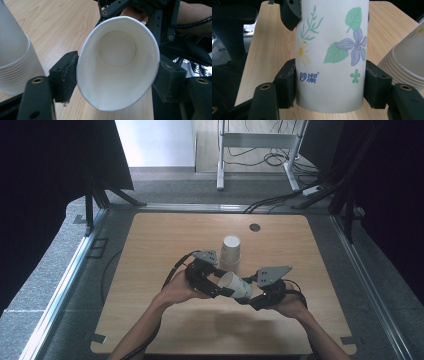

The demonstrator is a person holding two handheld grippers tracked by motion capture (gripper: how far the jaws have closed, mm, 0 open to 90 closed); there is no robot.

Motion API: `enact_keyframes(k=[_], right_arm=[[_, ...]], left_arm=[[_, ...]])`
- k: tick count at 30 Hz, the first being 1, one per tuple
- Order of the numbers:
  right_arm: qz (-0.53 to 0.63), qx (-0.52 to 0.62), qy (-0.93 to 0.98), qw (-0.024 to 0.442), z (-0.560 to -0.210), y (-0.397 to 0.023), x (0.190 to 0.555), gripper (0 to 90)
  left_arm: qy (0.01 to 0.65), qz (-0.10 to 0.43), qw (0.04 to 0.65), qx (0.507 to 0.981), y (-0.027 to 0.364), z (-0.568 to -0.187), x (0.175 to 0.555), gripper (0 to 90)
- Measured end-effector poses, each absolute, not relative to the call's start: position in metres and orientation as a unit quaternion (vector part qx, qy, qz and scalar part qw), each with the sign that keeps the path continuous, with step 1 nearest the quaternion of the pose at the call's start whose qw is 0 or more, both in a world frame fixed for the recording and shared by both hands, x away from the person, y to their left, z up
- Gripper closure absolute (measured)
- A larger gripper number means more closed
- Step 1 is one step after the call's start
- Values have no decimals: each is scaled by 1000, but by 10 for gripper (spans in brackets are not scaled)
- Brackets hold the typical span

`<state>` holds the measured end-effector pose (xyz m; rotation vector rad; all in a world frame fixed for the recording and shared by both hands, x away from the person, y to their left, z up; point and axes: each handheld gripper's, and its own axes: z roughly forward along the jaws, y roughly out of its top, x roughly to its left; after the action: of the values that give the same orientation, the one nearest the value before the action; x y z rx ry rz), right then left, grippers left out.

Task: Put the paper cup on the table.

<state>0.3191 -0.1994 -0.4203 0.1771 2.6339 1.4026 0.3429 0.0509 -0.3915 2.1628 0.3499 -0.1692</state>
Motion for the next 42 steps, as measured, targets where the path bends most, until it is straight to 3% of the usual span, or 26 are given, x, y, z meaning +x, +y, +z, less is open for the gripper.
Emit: enact_keyframes(k=[7,14,25,33,42], right_arm=[[458,63,884,66,-421,-197,322,347],[434,91,893,76,-425,-194,324,139],[429,143,887,93,-427,-208,327,116],[427,182,879,109,-432,-217,328,30],[419,210,875,121,-437,-228,329,6]], left_arm=[[134,-55,441,886,50,-388,341,344],[135,-23,405,904,50,-384,340,347],[159,8,347,924,59,-378,346,346],[177,22,314,932,65,-377,349,345],[199,29,289,936,70,-379,355,345]])
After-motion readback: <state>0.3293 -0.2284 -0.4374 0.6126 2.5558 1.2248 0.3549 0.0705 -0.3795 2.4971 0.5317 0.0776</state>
